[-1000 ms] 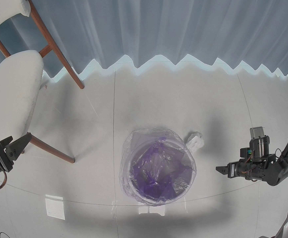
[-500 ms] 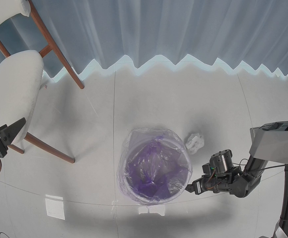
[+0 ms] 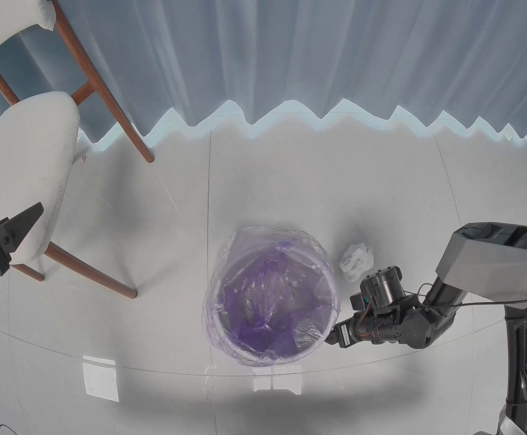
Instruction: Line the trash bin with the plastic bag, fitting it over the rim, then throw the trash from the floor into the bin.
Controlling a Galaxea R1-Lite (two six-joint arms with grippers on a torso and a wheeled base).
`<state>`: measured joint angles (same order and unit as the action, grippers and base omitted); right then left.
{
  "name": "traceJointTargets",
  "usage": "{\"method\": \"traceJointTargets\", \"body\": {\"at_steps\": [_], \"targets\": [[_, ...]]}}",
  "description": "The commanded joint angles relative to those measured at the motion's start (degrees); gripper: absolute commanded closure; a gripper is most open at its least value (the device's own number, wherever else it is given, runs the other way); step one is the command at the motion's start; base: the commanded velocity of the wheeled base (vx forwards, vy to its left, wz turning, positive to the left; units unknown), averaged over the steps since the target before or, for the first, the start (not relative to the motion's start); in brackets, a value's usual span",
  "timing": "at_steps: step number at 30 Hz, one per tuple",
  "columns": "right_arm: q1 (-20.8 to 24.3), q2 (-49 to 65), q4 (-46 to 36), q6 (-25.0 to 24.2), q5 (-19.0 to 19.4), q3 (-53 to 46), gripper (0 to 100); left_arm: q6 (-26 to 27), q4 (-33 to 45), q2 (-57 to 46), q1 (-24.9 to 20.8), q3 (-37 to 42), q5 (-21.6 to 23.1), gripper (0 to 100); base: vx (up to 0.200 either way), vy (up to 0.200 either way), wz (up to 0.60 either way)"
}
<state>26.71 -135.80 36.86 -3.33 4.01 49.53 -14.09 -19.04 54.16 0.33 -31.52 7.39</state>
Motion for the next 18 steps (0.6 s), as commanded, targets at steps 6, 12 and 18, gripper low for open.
{"method": "traceJointTargets", "body": {"at_steps": [6,12,18], "targets": [[-0.34,-6.49,-11.64,0.08,-0.41,22.10,0,0.21,-0.03,0.77,0.73,0.06,0.00,0,0.000,0.000,0.00],[-0.69,-13.08,-15.68,-0.19,-2.87,36.34,0,0.21,-0.03,0.51,1.16,0.06,-0.09,0,0.000,0.000,0.00],[-2.45,-9.48,-23.68,-0.19,-3.31,39.59,0,0.29,-0.03,0.24,1.52,-0.03,-0.18,0,0.000,0.000,0.00]]}}
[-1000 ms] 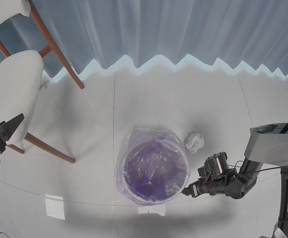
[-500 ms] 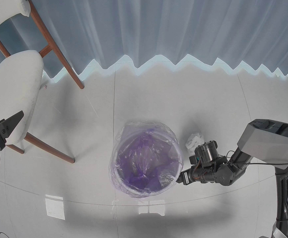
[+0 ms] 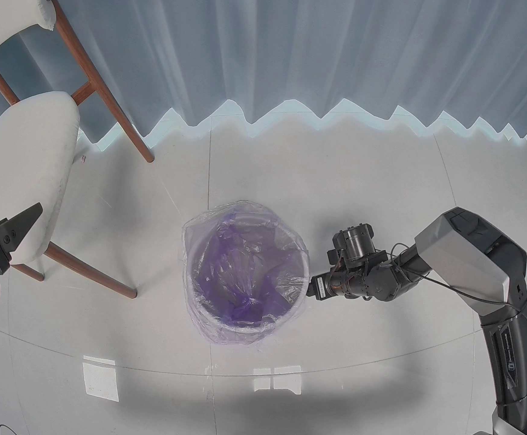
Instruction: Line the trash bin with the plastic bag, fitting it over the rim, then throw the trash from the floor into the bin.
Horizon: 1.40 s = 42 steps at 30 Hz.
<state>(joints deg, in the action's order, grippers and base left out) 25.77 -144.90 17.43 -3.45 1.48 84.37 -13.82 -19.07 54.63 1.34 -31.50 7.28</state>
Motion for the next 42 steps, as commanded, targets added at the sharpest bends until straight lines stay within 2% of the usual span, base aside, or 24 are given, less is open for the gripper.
{"method": "traceJointTargets", "body": {"at_steps": [1,7,12,20,28,36,37,42], "targets": [[-2.66,1.11,-6.36,-0.07,-0.77,4.84,0,0.03,-0.01,-0.31,0.59,0.12,-0.07,0,0.000,0.000,0.00],[-8.37,4.98,-7.94,-0.42,-3.06,4.31,0,0.03,-0.01,-0.40,1.30,-0.23,-0.07,0,0.000,0.000,0.00],[-11.01,3.66,-4.34,-2.18,-7.10,3.52,0,-0.15,-0.01,-0.49,2.17,0.12,0.11,0,0.000,0.000,0.00],[-11.36,-3.29,-0.91,-2.53,-8.86,7.39,0,-0.15,-0.01,-0.40,3.05,-0.23,0.11,0,0.000,0.000,0.00],[-9.07,-7.68,-1.52,-2.79,-8.95,13.28,0,-0.15,-0.01,-0.40,4.11,-0.05,0.11,0,0.000,0.000,0.00],[-8.90,-12.87,-2.84,-2.79,-9.12,18.20,0,-0.24,-0.01,-0.49,4.64,-0.05,0.11,0,0.000,0.000,0.00],[-8.90,-12.95,-2.84,-2.88,-9.12,18.29,100,-0.24,-0.01,-0.49,4.64,0.04,0.11,0,0.000,0.000,0.00],[-9.42,-12.16,-2.67,-3.14,-10.26,18.20,100,-0.15,-0.01,-1.45,4.72,0.39,0.11,0,0.000,0.000,0.00]]}}
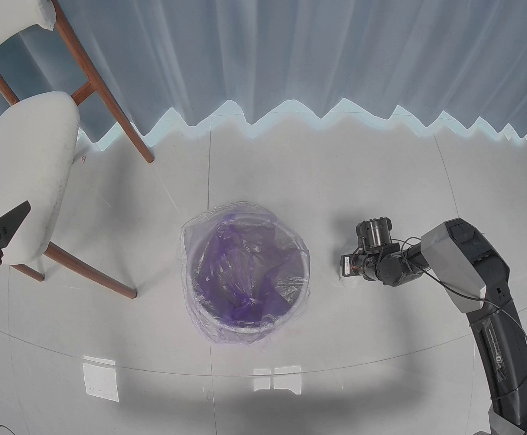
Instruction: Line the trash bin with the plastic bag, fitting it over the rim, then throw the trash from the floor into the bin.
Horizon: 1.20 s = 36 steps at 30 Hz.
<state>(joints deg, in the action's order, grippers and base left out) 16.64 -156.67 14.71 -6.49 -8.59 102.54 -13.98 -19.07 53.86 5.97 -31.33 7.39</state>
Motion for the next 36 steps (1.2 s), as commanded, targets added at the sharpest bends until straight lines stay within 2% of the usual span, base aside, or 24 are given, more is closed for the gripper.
{"method": "traceJointTargets", "body": {"at_steps": [1,5,10,11,13,14,16,21,26,28,30,36], "targets": [[-0.47,0.84,0.23,-0.28,-0.28,-0.32,100,0.18,-0.01,-0.95,0.09,0.22,0.00,0,0.000,0.000,0.00],[-1.08,5.59,0.05,-2.22,-0.37,-3.22,100,0.18,-0.01,-2.44,0.09,0.30,0.00,0,0.000,0.000,0.00],[-0.47,26.95,0.58,-10.83,-0.28,-22.38,100,0.01,-0.01,-6.66,-0.17,0.66,-0.18,0,0.000,0.000,0.00],[-0.47,27.56,0.49,-11.09,-0.28,-22.91,100,0.01,-0.01,-6.75,-0.08,0.66,-0.18,0,0.000,0.000,0.00],[1.38,41.80,-0.04,-17.42,-0.28,-33.80,100,0.01,0.26,-9.91,-0.17,0.83,-0.09,0,0.000,0.000,0.00],[1.38,41.80,-0.04,-17.42,-0.28,-33.80,100,0.01,0.26,-9.91,-0.17,0.83,-0.09,0,0.000,0.000,0.00],[2.61,53.14,-0.21,-20.06,-0.28,-42.42,100,0.01,0.70,-12.73,-0.17,1.10,-0.09,0,0.000,0.000,0.00],[7.35,70.72,0.84,-20.67,-0.28,-58.41,100,0.10,0.61,-17.56,-0.26,3.56,0.00,0,0.000,0.000,0.00],[13.07,82.05,6.12,-19.71,-0.37,-70.63,100,0.18,0.26,-24.15,-0.96,9.62,0.52,0,0.000,0.000,0.00],[13.24,82.93,8.14,-19.00,-0.55,-72.39,100,0.18,0.26,-25.82,-1.84,11.20,1.75,0,0.000,0.000,0.00],[13.07,83.72,12.27,-18.12,-2.13,-75.55,100,0.45,0.43,-29.42,-3.51,14.02,5.01,0,0.000,0.000,0.00],[13.15,83.37,18.86,-17.25,-3.01,-78.89,100,2.47,0.70,-36.19,-4.57,20.17,10.63,0,0.000,0.000,0.00]]}}
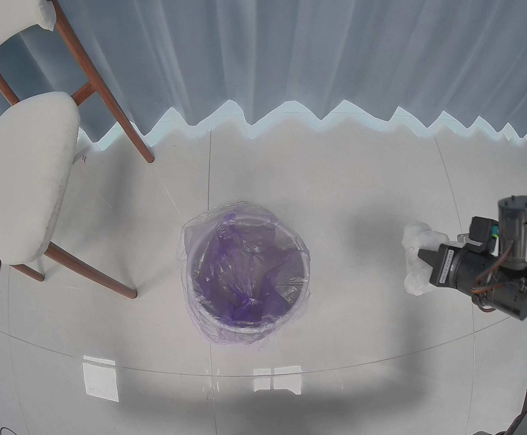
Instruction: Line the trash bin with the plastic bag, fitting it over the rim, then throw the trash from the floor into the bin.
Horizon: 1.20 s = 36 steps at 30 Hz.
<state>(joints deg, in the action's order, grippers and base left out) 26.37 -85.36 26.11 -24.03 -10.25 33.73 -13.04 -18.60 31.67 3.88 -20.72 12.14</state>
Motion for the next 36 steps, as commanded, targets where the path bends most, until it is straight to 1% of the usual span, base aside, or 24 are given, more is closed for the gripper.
{"method": "traceJointTargets", "body": {"at_steps": [1,5,7,8,9,10,11,12,13,15,18,19,20,21,23,24,26,27,28,29,30,31,32,36], "targets": [[3.51,11.88,7.81,1.35,-1.26,-10.00,100,1.71,0.23,-16.03,-2.47,11.23,6.58,0,0.000,0.000,0.00],[3.51,8.98,9.22,6.36,-1.09,-8.68,100,5.66,1.64,-26.31,-2.47,19.76,7.19,0,0.000,0.000,0.00],[4.13,6.78,11.77,9.26,-0.91,-7.63,100,7.77,7.44,-31.67,-3.88,20.72,5.79,0,0.000,0.000,0.00],[5.01,5.38,13.53,10.93,-0.82,-7.10,100,8.21,11.40,-31.67,-4.32,20.72,3.15,0,0.000,0.000,0.00],[5.54,4.59,14.67,11.90,-0.82,-6.75,100,8.21,12.63,-31.67,-4.23,20.72,0.60,0,0.000,0.000,0.00],[6.85,2.48,17.04,14.10,-0.82,-5.78,100,7.68,14.30,-31.50,-4.14,20.72,-8.71,0,0.000,0.000,0.00],[7.65,1.07,18.27,15.41,-0.91,-5.17,100,6.89,14.74,-31.41,-4.23,20.72,-13.90,0,0.000,0.000,0.00],[8.52,-0.86,19.50,16.82,-0.91,-4.46,100,5.31,14.82,-31.41,-4.23,20.72,-18.21,0,0.000,0.000,0.00],[9.23,-2.62,20.38,17.96,-0.91,-3.76,100,3.90,14.65,-31.41,-4.23,20.72,-19.79,0,0.000,0.000,0.00],[10.19,-5.43,21.70,19.11,-0.91,-2.44,100,3.46,14.47,-31.41,-4.14,20.72,-20.49,0,0.000,0.000,0.00],[13.53,-14.57,26.45,20.07,-0.91,1.69,100,12.25,15.61,-31.41,-4.14,20.72,-19.88,0,0.000,0.000,0.00],[13.71,-15.28,26.71,20.07,-0.91,2.22,100,13.04,15.70,-31.41,-4.14,20.72,-19.79,0,0.000,0.000,0.00],[14.24,-18.09,27.41,20.16,-0.91,4.76,100,15.86,15.97,-31.41,-4.23,20.72,-18.38,0,0.000,0.000,0.00],[14.85,-20.55,27.59,20.16,-0.91,7.05,100,17.70,15.97,-31.41,-4.23,20.72,-14.78,0,0.000,0.000,0.00],[16.26,-24.94,27.76,20.16,-0.91,11.80,100,18.93,16.93,-31.32,-4.23,20.46,-6.78,0,0.000,0.000,0.00],[16.52,-27.14,27.85,20.16,-0.91,14.26,100,18.23,17.72,-31.32,-4.23,20.20,-5.81,0,0.000,0.000,0.00],[16.70,-31.10,28.12,20.16,-0.91,18.56,100,16.21,17.55,-31.32,-4.23,20.11,-6.60,0,0.000,0.000,0.00],[16.70,-31.10,28.12,20.16,-0.91,18.56,100,16.21,17.55,-31.32,-4.23,20.11,-6.60,0,0.000,0.000,0.00],[17.14,-35.05,29.08,20.16,-0.91,23.13,100,14.01,15.35,-31.32,-4.14,20.72,-11.09,0,0.000,0.000,0.00],[17.49,-36.63,29.35,20.07,-1.00,24.89,100,13.48,14.91,-31.32,-4.14,20.72,-15.75,0,0.000,0.000,0.00],[17.49,-36.63,29.35,20.07,-1.00,24.89,100,13.48,14.91,-31.32,-4.14,20.72,-15.75,0,0.000,0.000,0.00],[18.10,-39.89,29.61,20.07,-1.09,28.06,100,13.04,15.35,-31.41,-4.14,20.72,-27.08,0,0.000,0.000,0.00],[18.37,-41.12,29.61,20.07,-1.09,29.20,100,13.04,15.44,-31.41,-4.14,20.72,-29.19,0,0.000,0.000,0.00],[19.69,-45.42,29.70,19.81,-1.35,33.42,100,12.60,15.44,-31.50,-4.14,20.72,-29.81,0,0.000,0.000,0.00]]}}
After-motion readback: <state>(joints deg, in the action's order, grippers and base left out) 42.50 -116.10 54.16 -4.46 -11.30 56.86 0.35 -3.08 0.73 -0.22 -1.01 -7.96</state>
